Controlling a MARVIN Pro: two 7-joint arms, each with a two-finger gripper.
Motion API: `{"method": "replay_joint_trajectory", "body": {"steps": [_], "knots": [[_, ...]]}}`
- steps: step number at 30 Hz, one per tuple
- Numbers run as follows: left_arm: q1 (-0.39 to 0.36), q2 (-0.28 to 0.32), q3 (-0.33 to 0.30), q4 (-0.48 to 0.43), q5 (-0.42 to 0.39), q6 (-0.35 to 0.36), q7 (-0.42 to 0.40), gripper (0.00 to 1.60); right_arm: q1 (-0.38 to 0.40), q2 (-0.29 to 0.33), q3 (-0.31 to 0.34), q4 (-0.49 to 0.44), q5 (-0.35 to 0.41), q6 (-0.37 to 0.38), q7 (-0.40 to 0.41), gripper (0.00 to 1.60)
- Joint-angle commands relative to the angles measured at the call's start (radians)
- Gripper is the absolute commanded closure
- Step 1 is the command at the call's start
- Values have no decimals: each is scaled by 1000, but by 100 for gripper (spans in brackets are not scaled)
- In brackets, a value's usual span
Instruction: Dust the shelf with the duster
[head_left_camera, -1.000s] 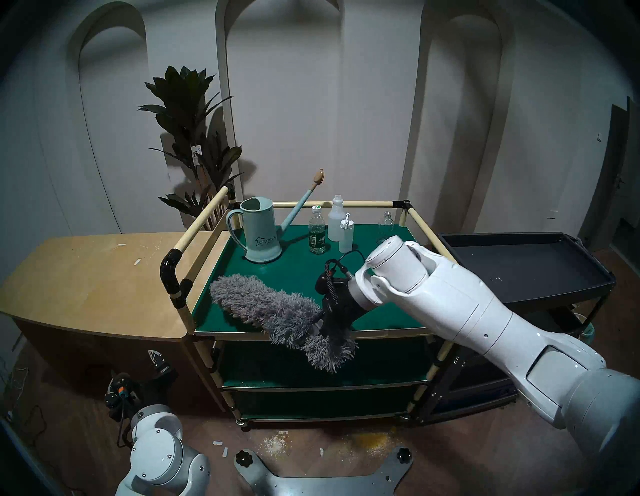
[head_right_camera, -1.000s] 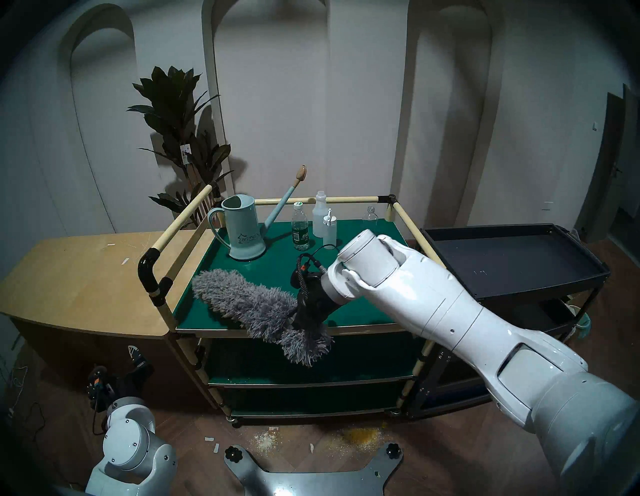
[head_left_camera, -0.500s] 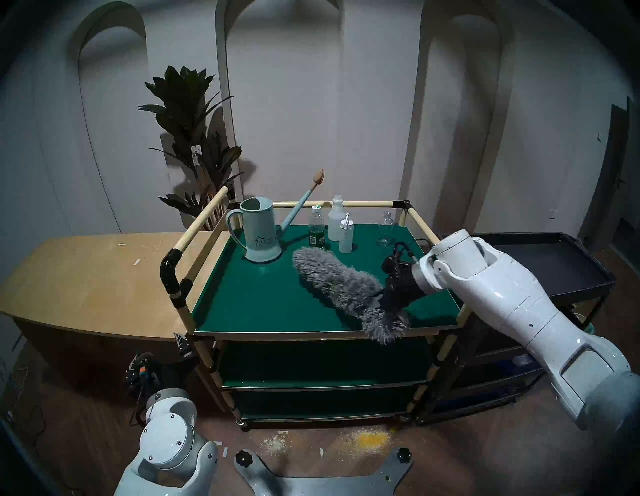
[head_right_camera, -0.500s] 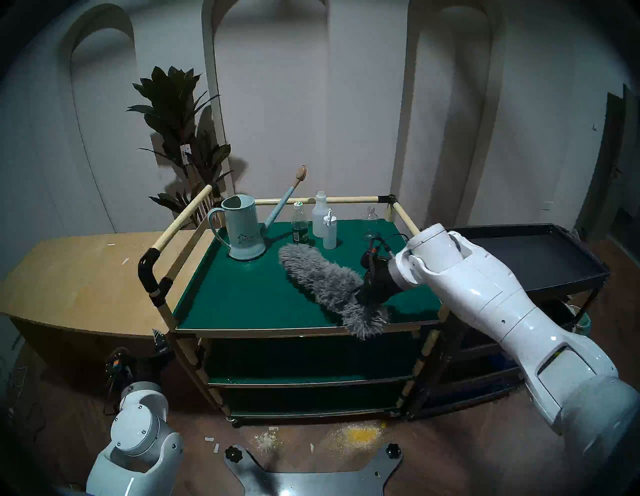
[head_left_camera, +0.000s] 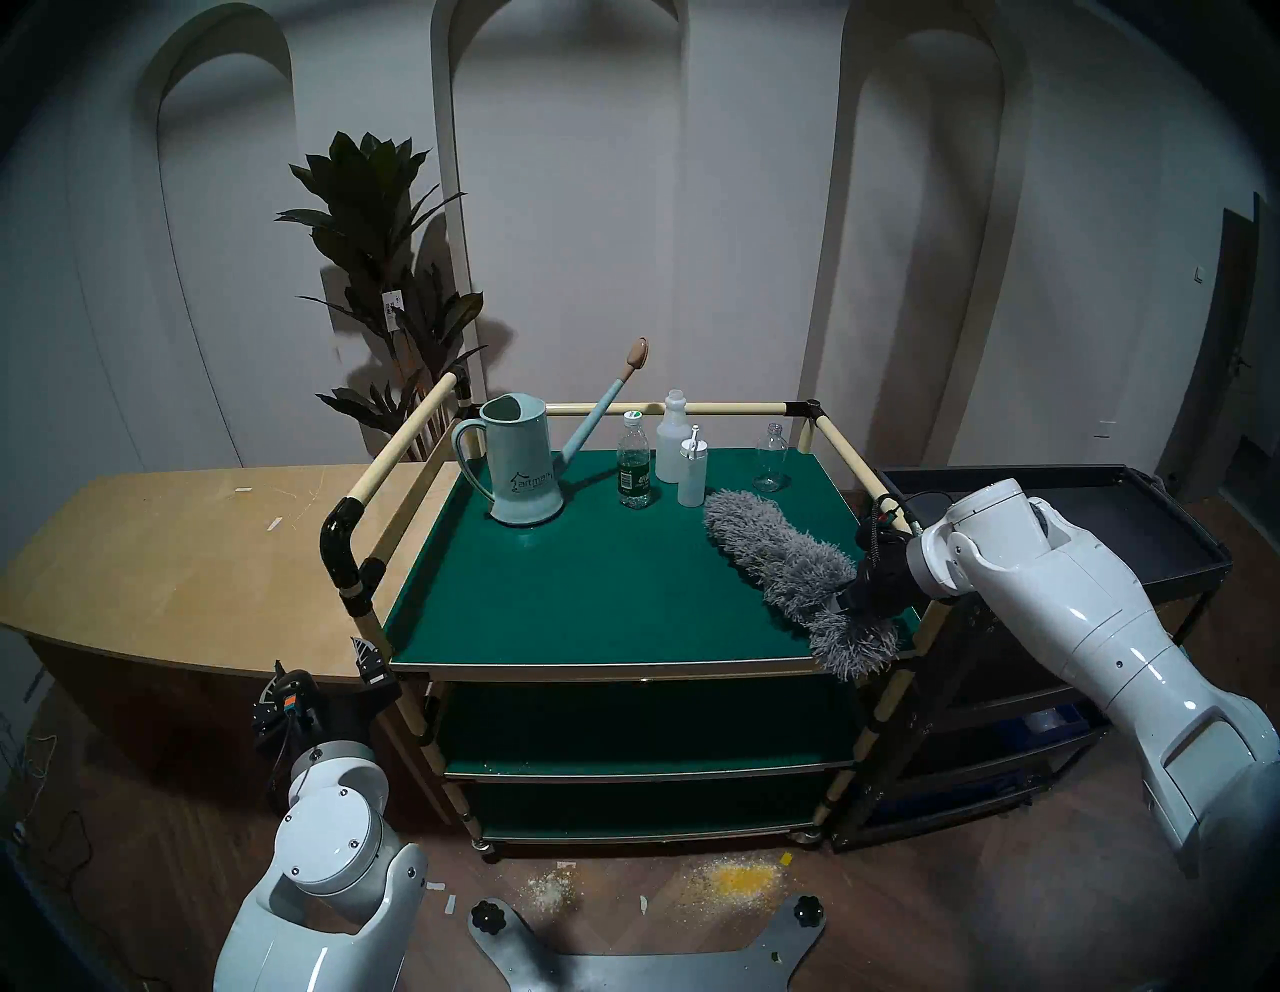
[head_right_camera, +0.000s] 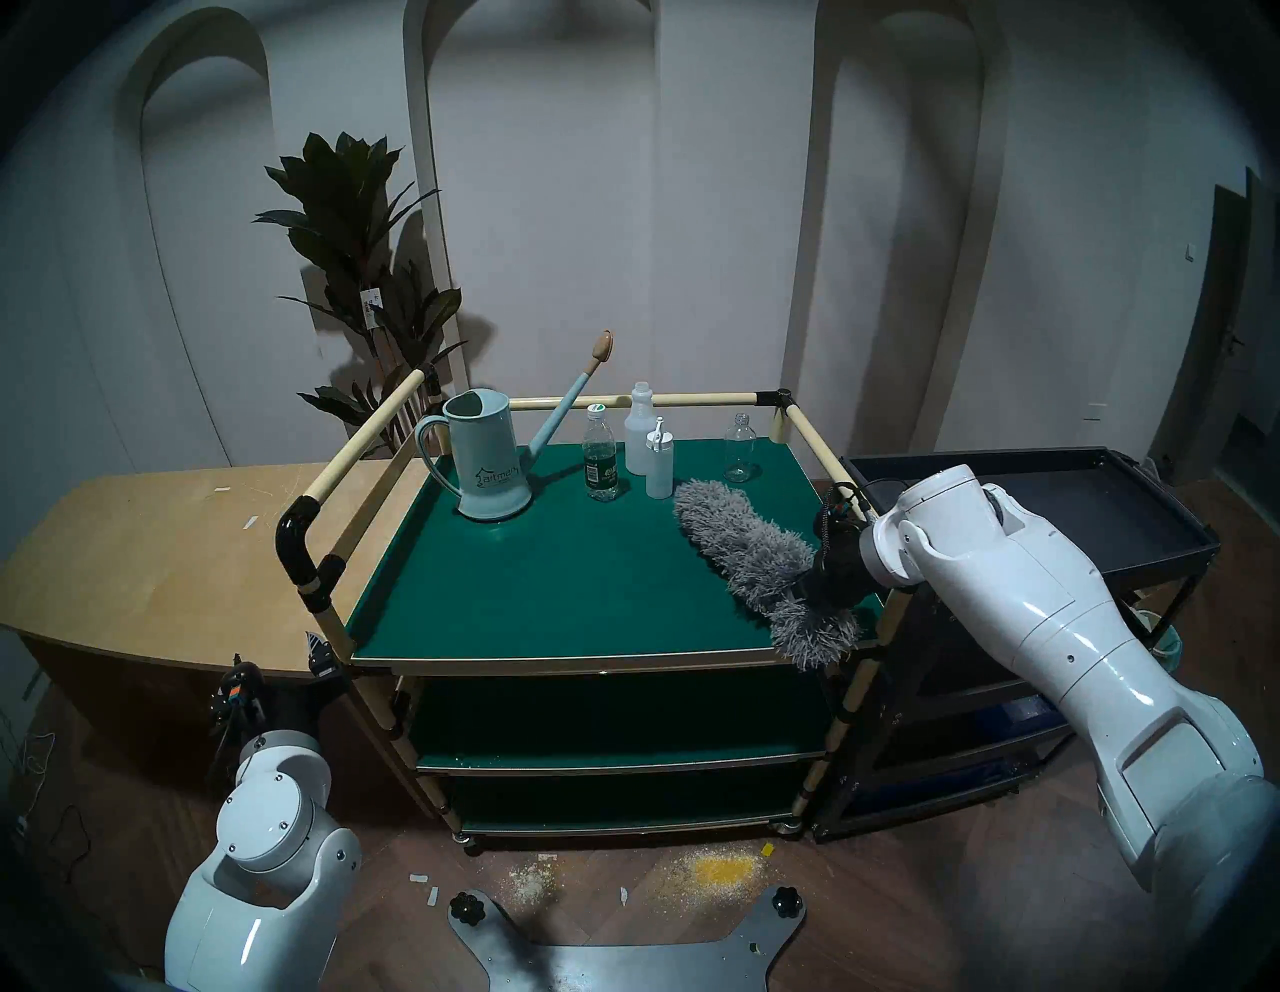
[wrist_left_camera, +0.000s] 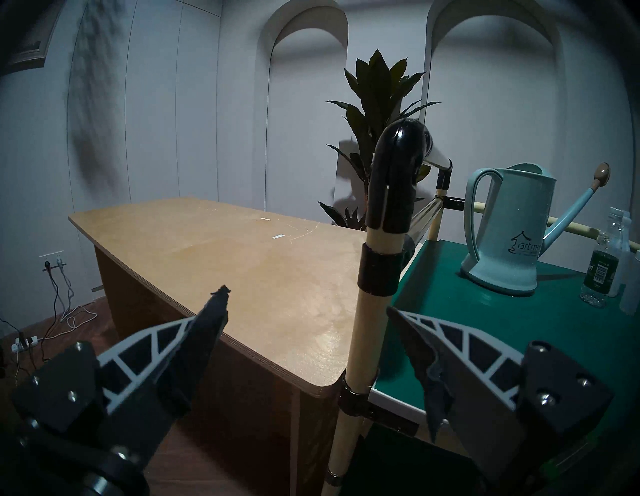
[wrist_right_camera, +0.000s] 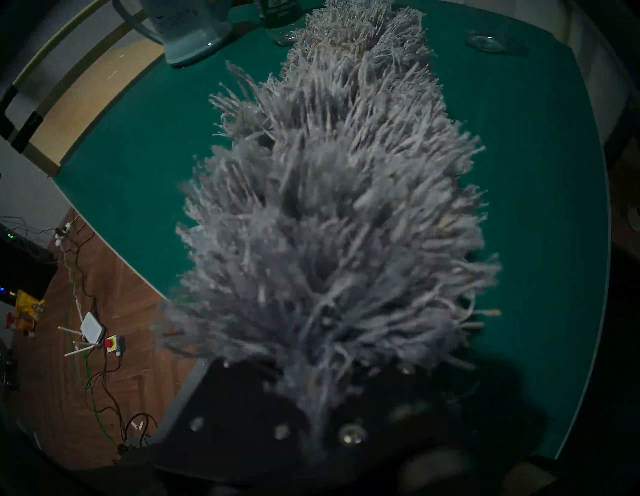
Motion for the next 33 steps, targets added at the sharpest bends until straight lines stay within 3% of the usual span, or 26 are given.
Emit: {"method": "replay_joint_trajectory", "body": {"steps": [1, 4, 11, 33], "knots": [[-26, 4, 0, -7, -7, -1, -12, 0, -57, -21, 25, -32, 4, -2, -75, 160], [-18, 4, -7, -13, -6, 2, -11, 0, -59, -46, -18, -32, -24, -54, -80, 160], [29, -11, -41, -46, -2, 3, 19, 0, -25, -121, -97, -35, -49, -73, -77, 160], [192, -99, -118, -123, 9, -67, 149, 0, 40, -291, -344, -118, -109, -83, 13, 160]]}}
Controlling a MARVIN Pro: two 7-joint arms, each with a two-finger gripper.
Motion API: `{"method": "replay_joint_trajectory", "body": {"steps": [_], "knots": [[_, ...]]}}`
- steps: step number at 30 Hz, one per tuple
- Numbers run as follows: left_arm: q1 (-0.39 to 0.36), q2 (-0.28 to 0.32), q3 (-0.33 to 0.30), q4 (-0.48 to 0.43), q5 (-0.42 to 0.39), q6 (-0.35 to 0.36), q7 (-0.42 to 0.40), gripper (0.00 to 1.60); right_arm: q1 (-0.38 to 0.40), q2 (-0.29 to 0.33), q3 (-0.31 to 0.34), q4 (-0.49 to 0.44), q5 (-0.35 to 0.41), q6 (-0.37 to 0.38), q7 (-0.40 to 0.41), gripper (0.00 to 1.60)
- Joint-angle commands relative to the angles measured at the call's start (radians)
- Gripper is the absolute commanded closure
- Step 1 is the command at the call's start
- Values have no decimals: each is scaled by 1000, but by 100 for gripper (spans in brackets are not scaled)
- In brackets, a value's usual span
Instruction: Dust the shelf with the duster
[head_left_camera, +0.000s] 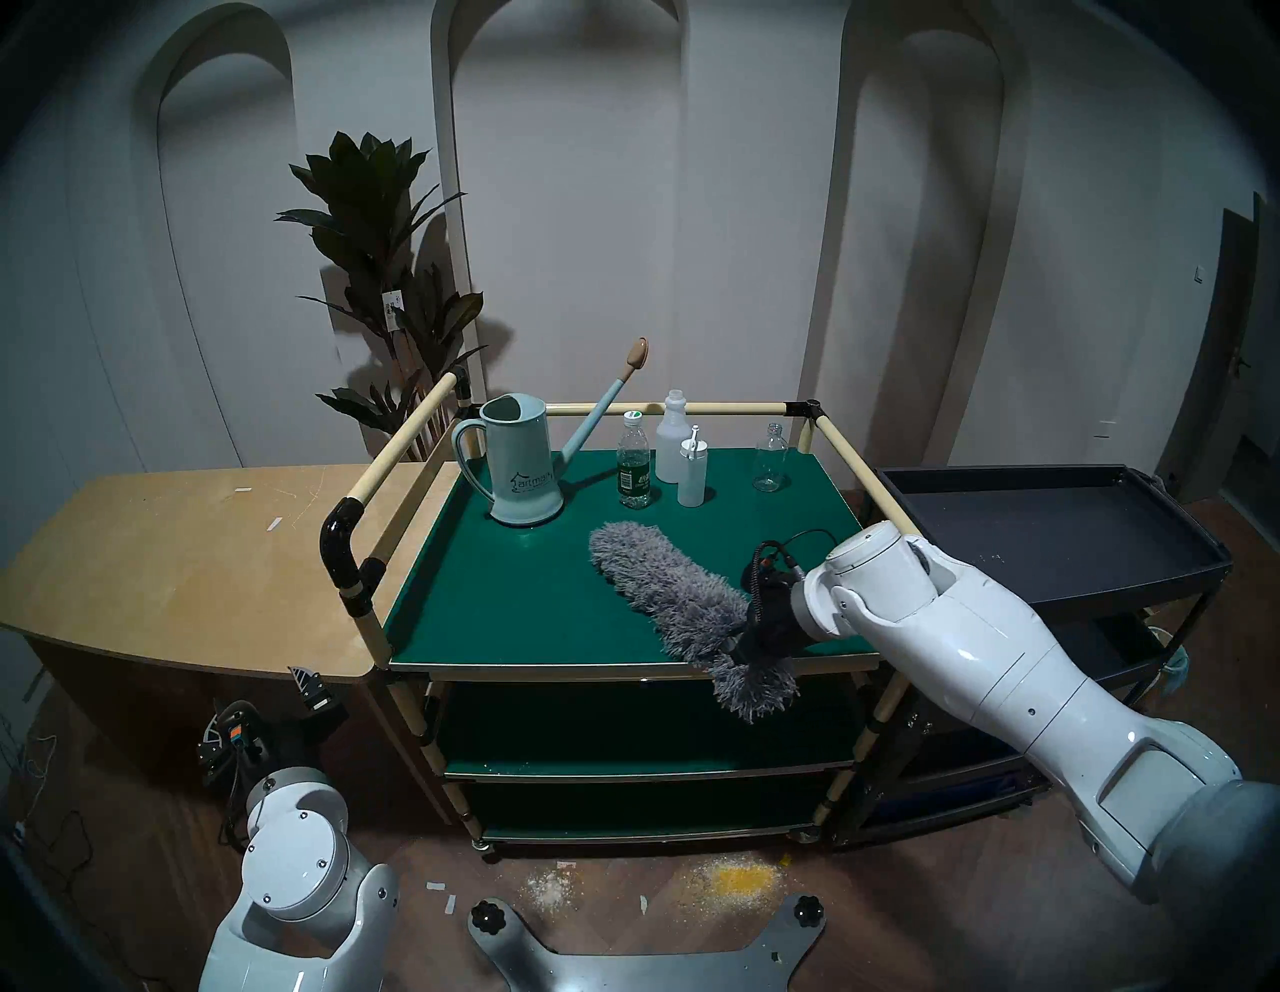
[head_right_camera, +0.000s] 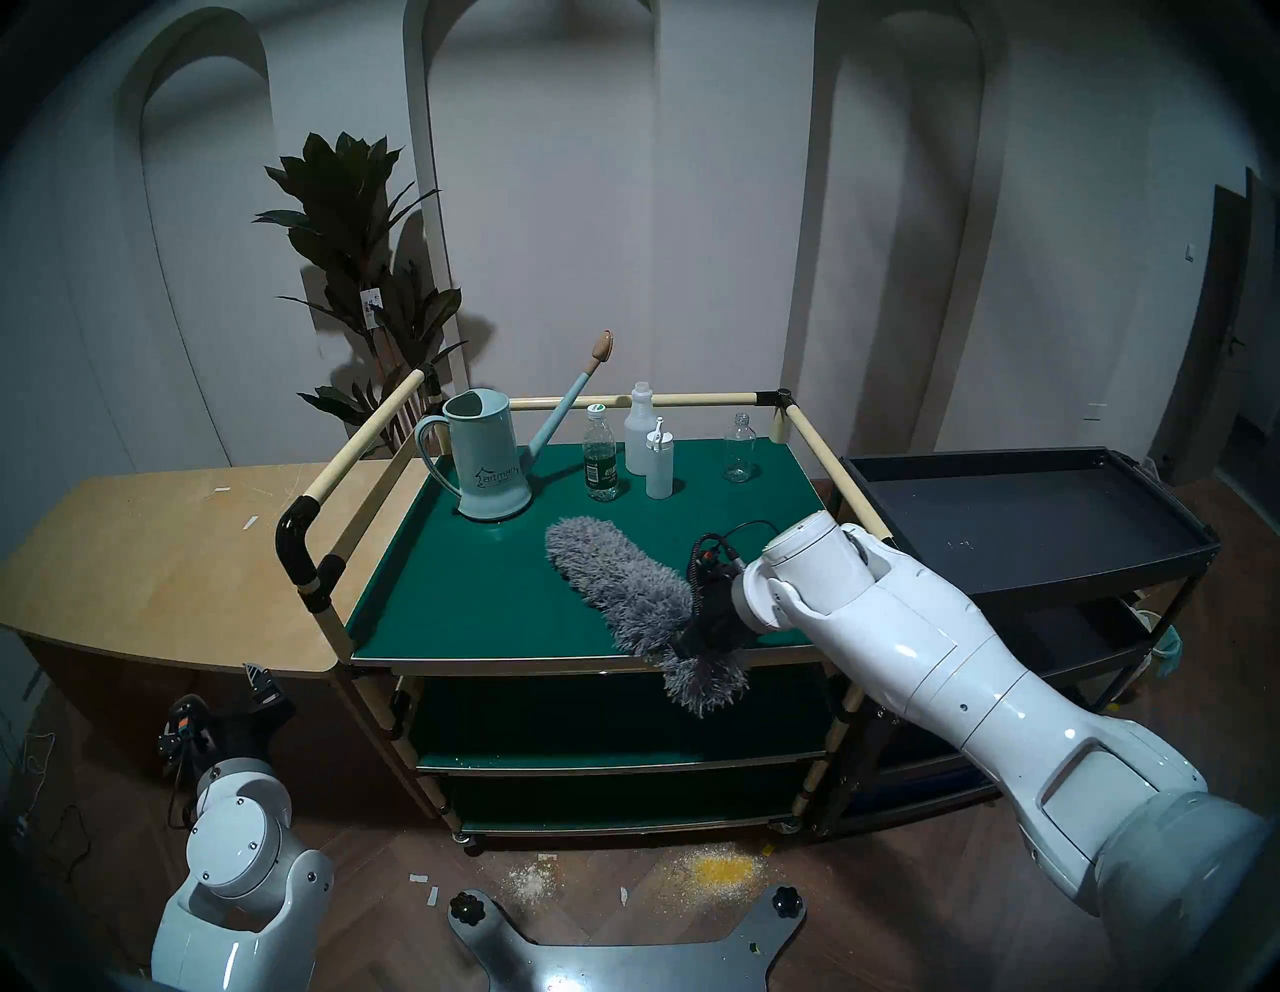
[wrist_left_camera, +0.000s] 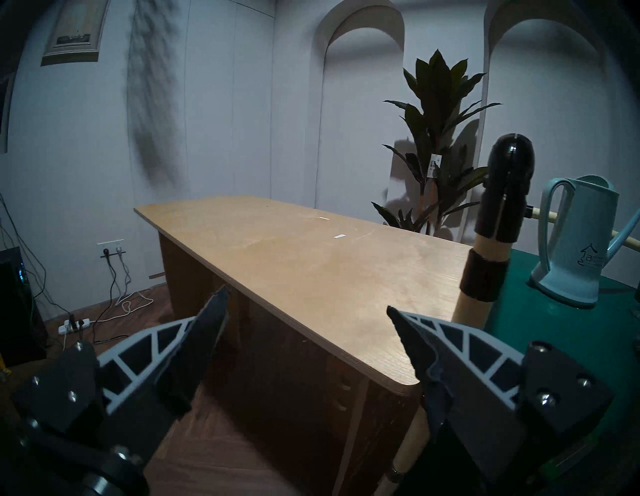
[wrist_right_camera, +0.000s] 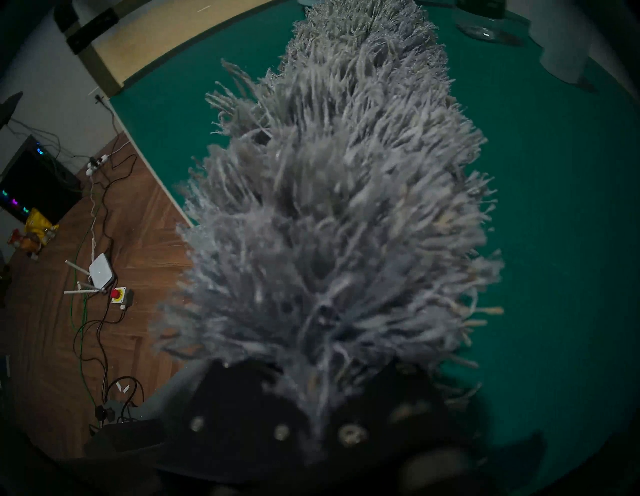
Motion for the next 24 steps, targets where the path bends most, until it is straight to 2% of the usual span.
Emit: {"method": "replay_joint_trajectory", "body": {"steps": [1, 10, 24], "knots": [[66, -34, -22, -50, 11, -38, 38, 0, 10, -88, -85, -27, -8, 7, 43, 160], [134, -78, -25, -79, 21, -83, 86, 0, 9, -123, -189, -82, -4, 33, 114, 160], [146, -89, 7, -80, 56, -130, 107, 0, -15, -84, -274, -230, 37, 60, 224, 160]]}}
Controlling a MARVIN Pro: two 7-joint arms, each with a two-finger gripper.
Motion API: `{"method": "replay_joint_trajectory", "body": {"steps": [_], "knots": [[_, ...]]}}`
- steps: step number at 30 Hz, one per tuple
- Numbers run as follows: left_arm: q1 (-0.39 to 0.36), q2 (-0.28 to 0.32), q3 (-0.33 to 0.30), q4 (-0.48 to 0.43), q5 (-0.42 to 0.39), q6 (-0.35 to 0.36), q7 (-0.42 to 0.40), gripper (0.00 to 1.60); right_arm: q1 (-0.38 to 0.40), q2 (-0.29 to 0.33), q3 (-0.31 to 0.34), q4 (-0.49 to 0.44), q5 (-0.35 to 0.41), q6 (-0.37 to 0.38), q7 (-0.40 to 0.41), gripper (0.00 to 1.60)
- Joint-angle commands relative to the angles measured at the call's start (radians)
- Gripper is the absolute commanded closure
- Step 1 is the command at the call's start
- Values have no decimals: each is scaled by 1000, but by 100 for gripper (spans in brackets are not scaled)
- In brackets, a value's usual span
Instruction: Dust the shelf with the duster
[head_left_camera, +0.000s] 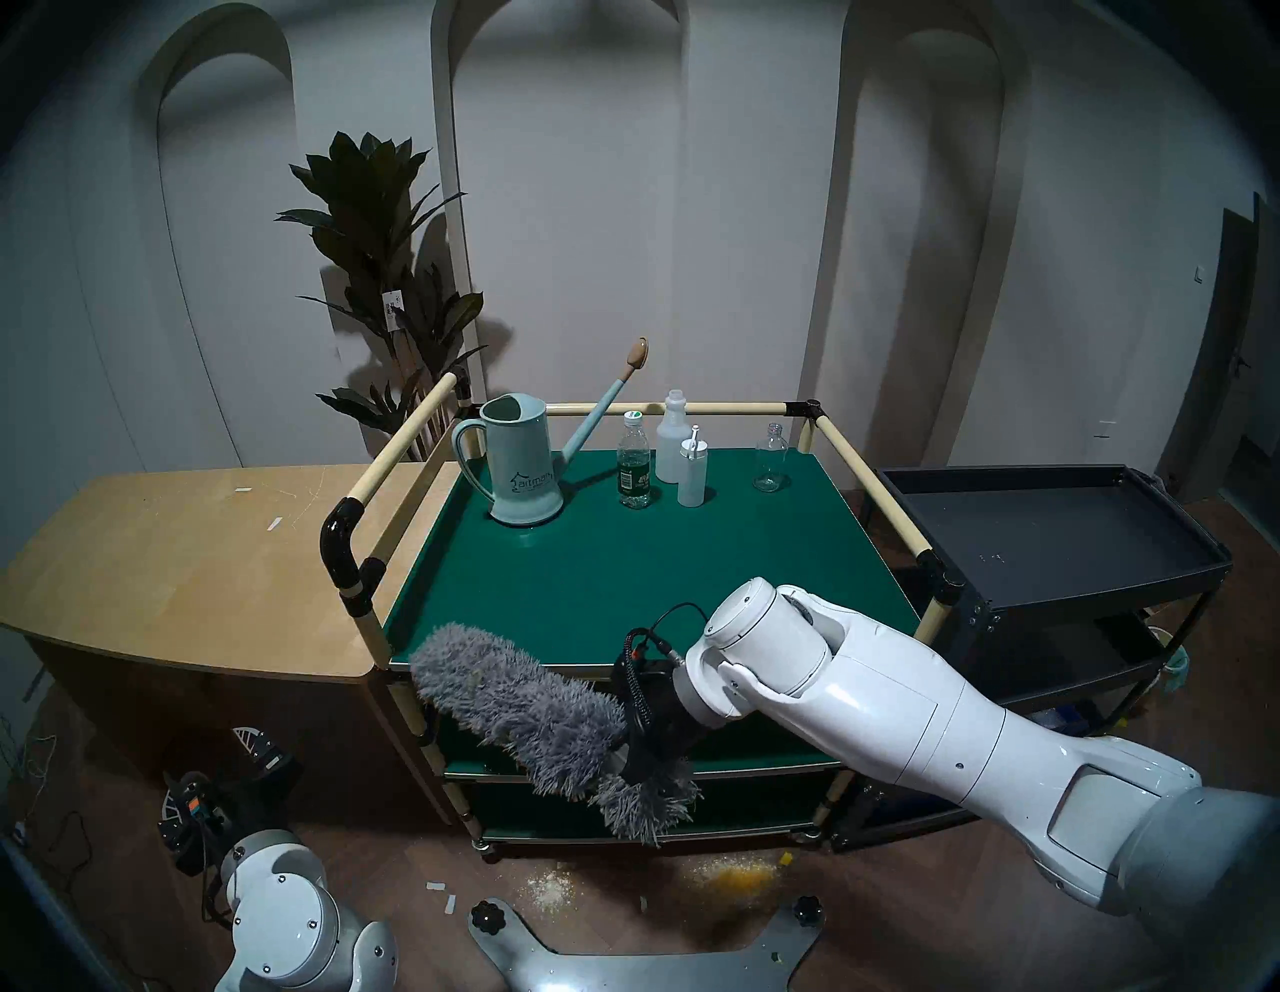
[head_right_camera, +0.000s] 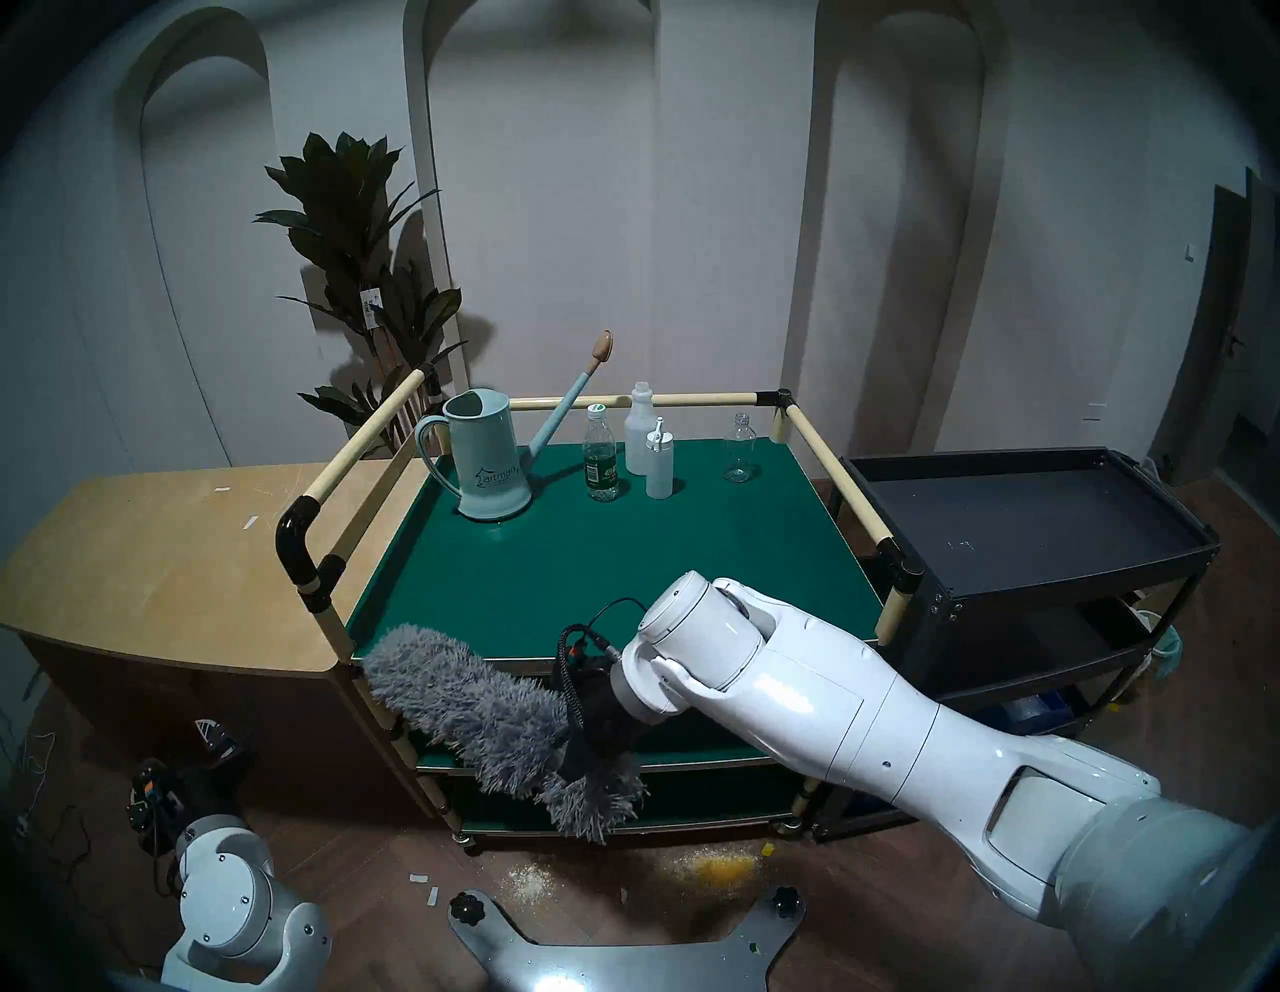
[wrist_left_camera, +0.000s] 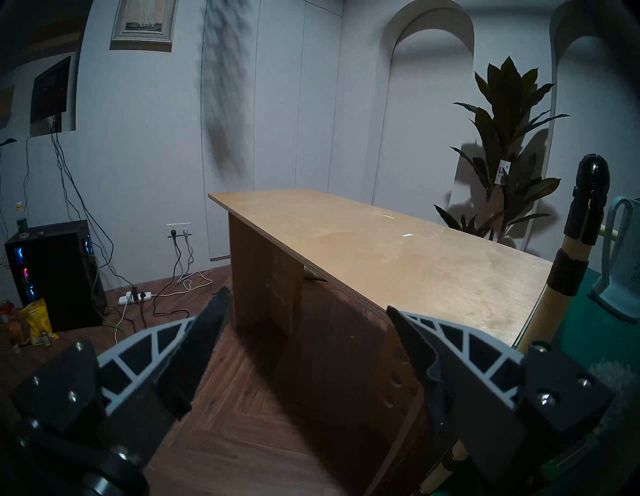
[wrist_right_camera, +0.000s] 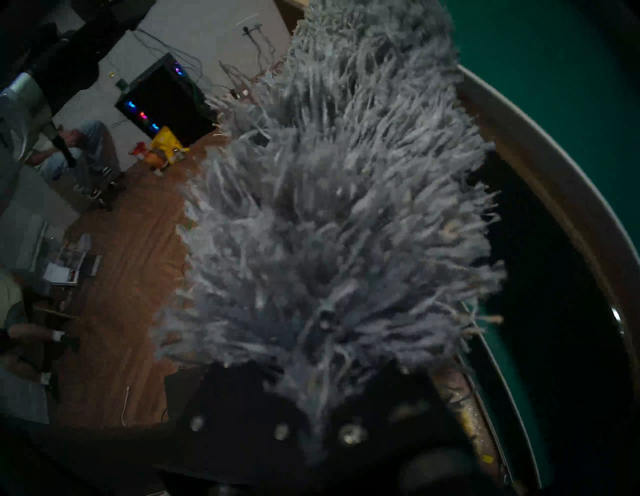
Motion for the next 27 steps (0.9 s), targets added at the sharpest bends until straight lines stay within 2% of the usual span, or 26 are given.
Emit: {"method": "replay_joint_trajectory", "body": {"steps": [1, 4, 9, 13, 14, 16, 20, 21, 22, 23, 25, 27], "knots": [[-1, -1, 14, -16, 33, -22, 6, 0, -14, 25, -27, -105, 25, -1, 65, 160], [-16, -11, 23, -8, 52, -23, 32, 0, -17, 47, -28, -137, 33, -3, 81, 160], [-27, -21, 19, -8, 73, -17, 67, 0, -12, 68, 19, -170, 65, -3, 91, 160], [-41, -25, -5, -15, 93, -10, 105, 0, 13, 108, 107, -186, 101, -8, 96, 160], [-41, -25, -5, -15, 93, -10, 105, 0, 13, 108, 107, -186, 101, -8, 96, 160], [-53, -22, -22, -19, 107, -6, 125, 0, 24, 145, 161, -185, 121, -6, 99, 160], [-71, -12, -38, -22, 122, -3, 136, 0, 30, 191, 203, -185, 147, -13, 90, 160], [-84, 0, -42, -23, 130, 5, 134, 0, 19, 217, 250, -187, 157, -13, 84, 160], [-84, 0, -42, -23, 130, 5, 134, 0, 19, 217, 250, -187, 157, -13, 84, 160], [-101, 14, -41, -22, 135, 14, 127, 0, 15, 247, 292, -190, 171, -15, 77, 160], [-116, 27, -38, -20, 136, 20, 116, 0, 26, 269, 319, -186, 173, -14, 66, 160], [-144, 45, -28, -13, 139, 34, 103, 0, 25, 322, 393, -190, 188, -10, 59, 160]]}}
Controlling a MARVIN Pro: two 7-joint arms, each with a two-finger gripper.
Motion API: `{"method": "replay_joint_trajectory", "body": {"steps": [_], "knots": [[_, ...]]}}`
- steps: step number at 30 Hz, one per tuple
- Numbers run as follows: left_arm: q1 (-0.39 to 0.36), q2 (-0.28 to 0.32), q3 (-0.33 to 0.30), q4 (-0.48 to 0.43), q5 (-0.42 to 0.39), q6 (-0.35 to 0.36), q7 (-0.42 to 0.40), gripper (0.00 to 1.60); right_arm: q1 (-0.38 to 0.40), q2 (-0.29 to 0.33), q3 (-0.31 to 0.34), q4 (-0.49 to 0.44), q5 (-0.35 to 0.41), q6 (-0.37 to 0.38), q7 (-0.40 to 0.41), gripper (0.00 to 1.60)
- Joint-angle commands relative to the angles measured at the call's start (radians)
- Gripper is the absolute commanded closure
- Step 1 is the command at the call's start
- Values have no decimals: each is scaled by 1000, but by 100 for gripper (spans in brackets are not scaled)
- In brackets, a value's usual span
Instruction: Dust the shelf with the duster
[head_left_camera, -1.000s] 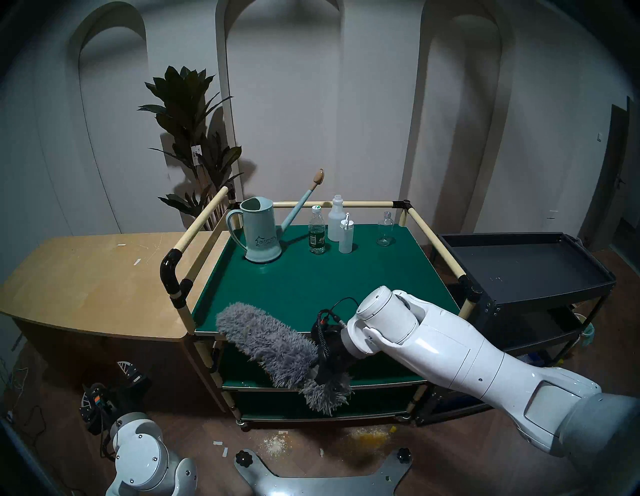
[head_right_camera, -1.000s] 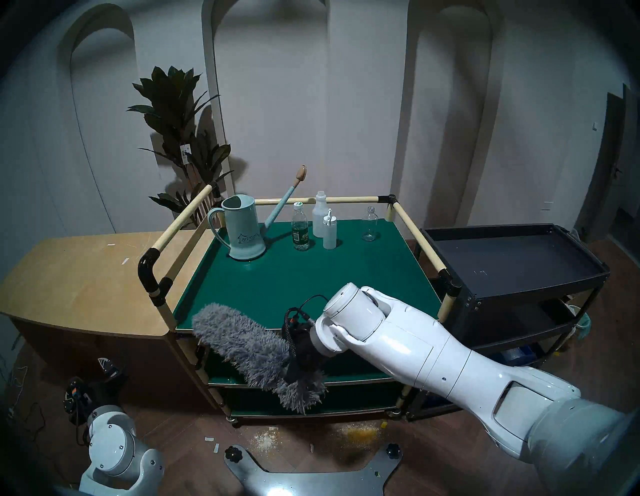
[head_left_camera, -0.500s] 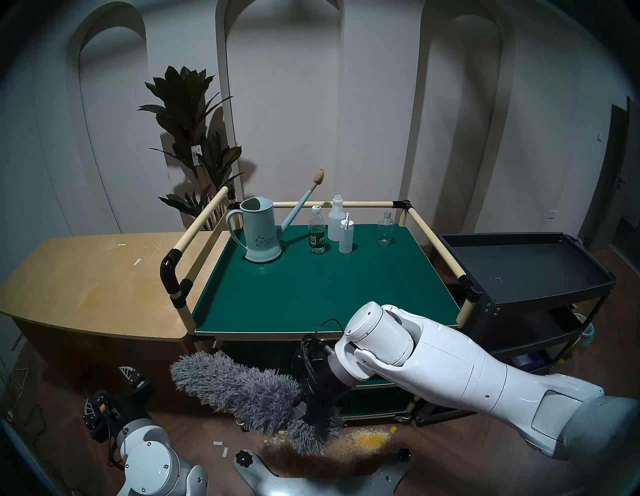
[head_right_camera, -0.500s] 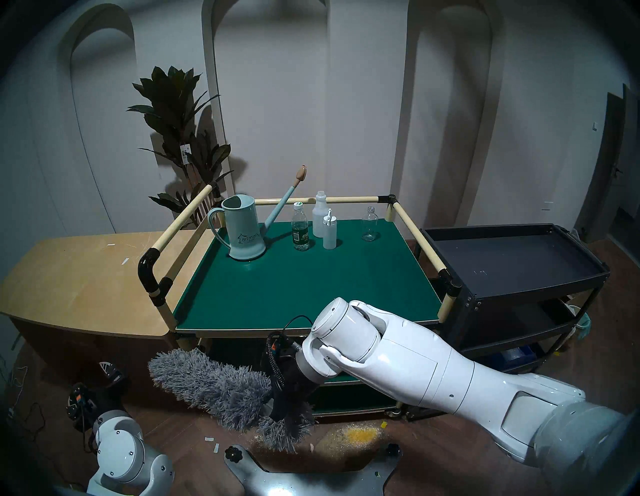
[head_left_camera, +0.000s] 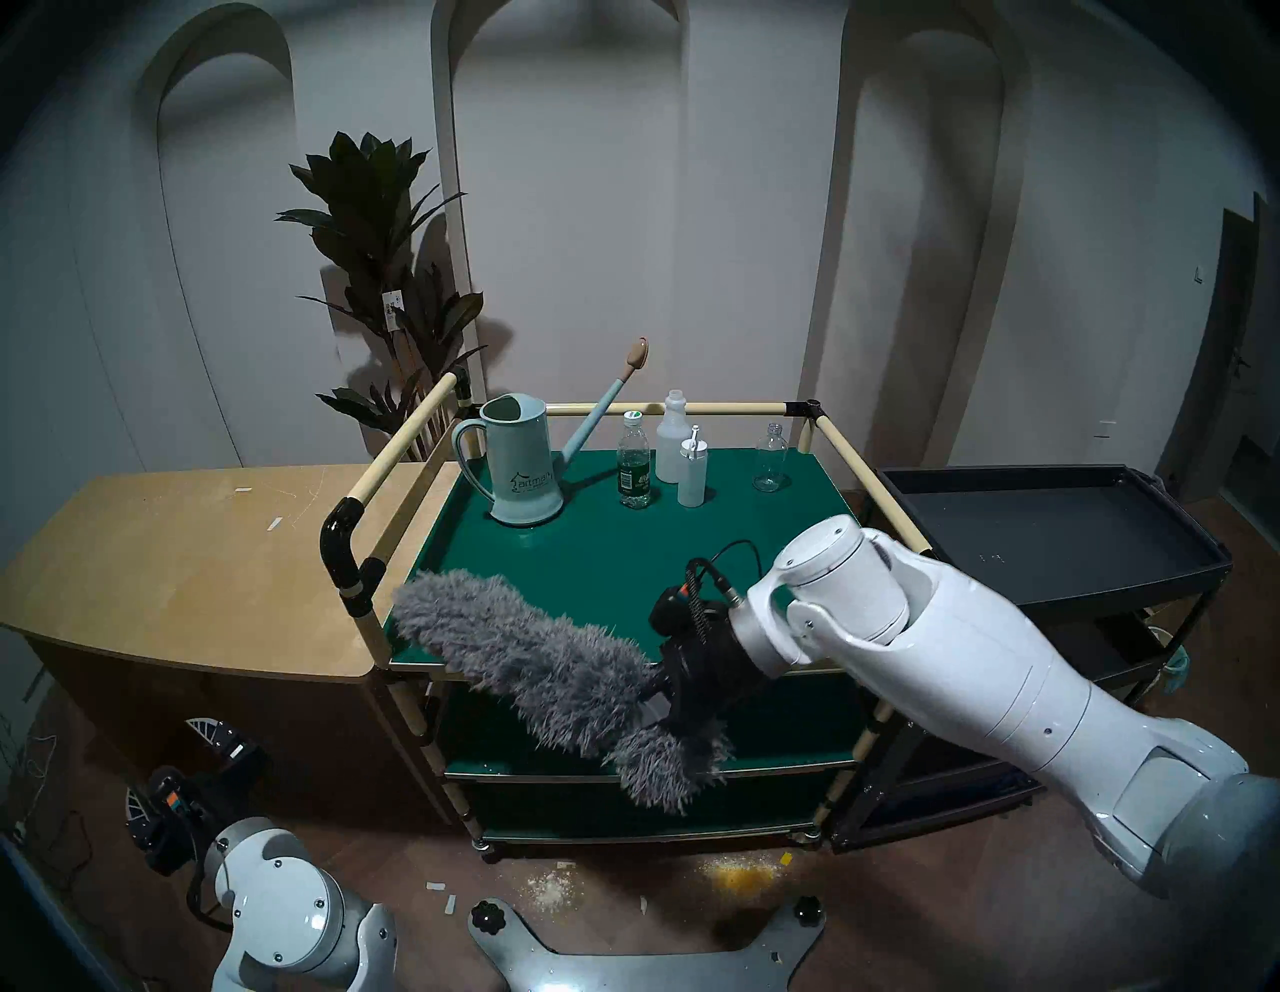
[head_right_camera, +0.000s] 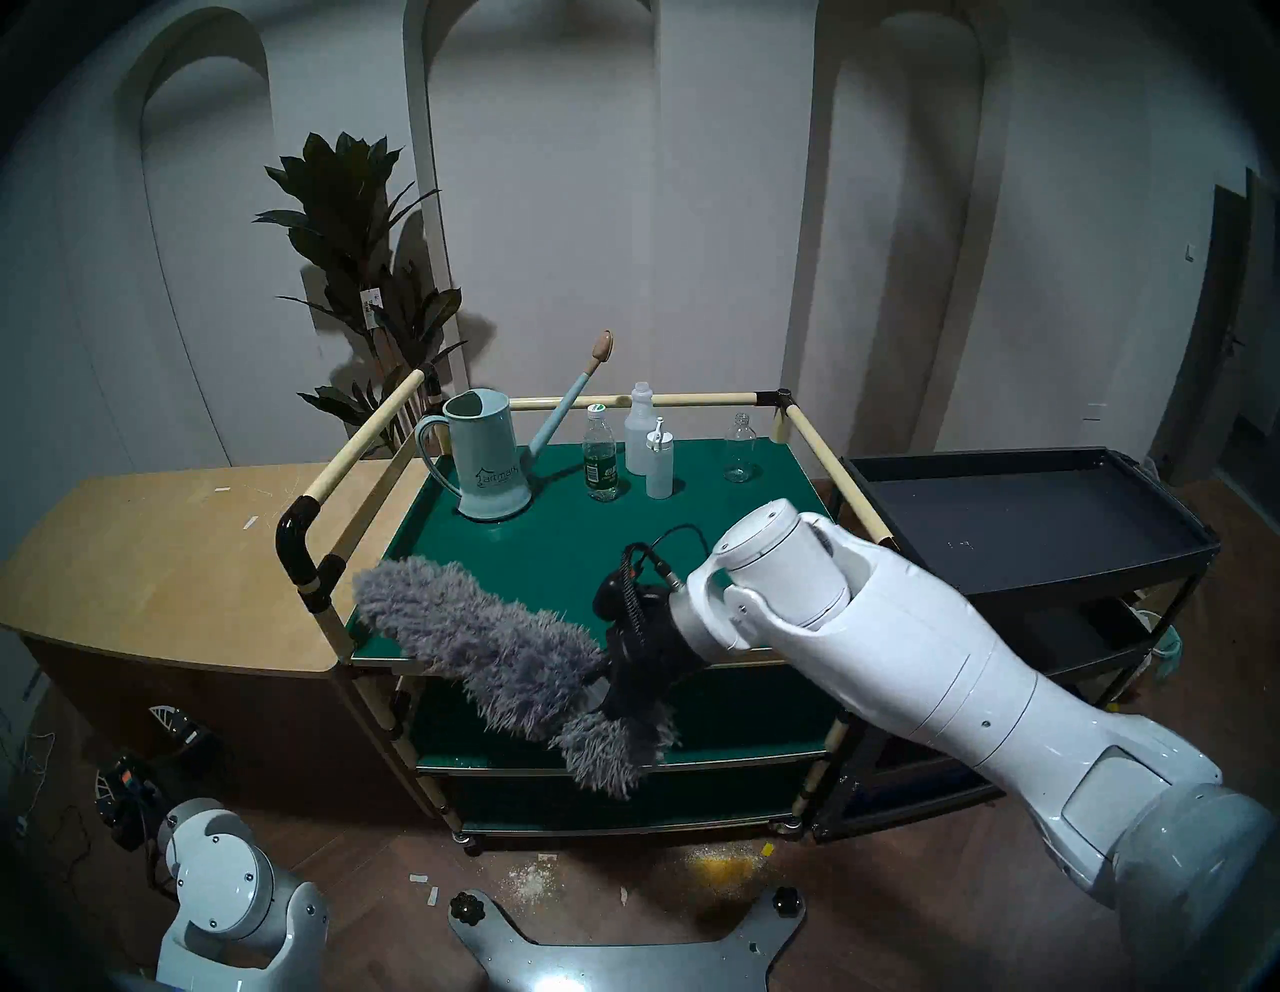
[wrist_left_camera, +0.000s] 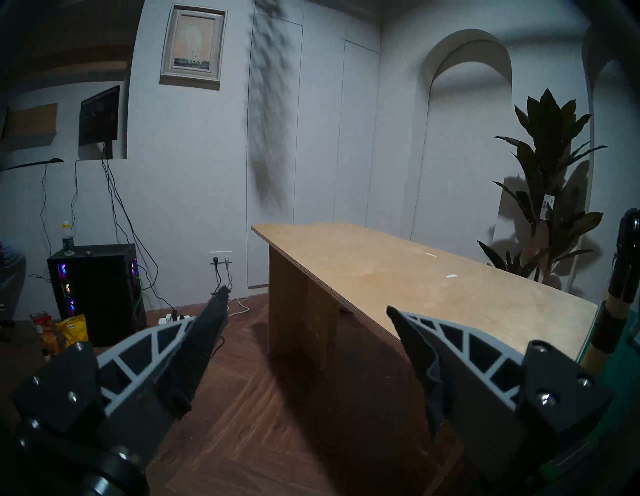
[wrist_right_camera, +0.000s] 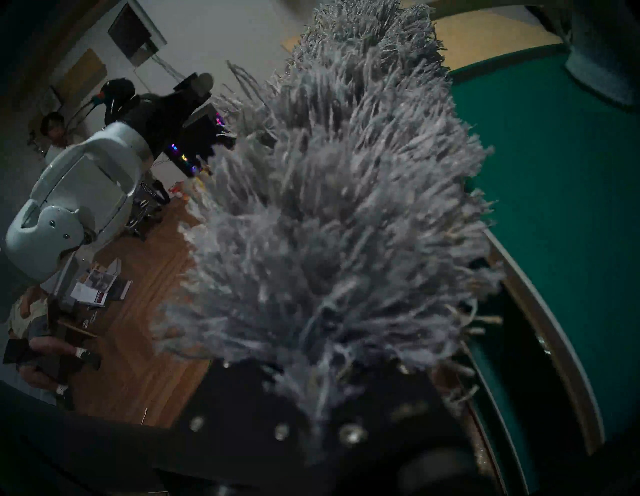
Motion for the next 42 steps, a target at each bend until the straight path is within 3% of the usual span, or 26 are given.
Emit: {"method": "replay_joint_trajectory", "body": {"steps": [1, 2, 14, 19, 29, 42], "knots": [[-69, 53, 6, -12, 28, 21, -30, 0, 19, 122, 158, -18, 44, -2, -23, 160], [-76, 59, 12, -10, 25, 26, -40, 0, 43, 115, 148, 4, 45, -1, -33, 160], [-185, 134, 81, 3, 40, 63, -146, 0, 37, 275, 377, 47, 71, 3, -103, 160], [-218, 176, 102, -13, 72, 75, -191, 0, 34, 317, 441, 75, 82, 7, -132, 160], [-283, 246, 128, -52, 114, 94, -278, 0, -72, 441, 592, 104, 118, 37, -191, 160], [-369, 310, 179, -64, 127, 115, -393, 0, -246, 506, 722, 204, 156, 37, -282, 160]]}}
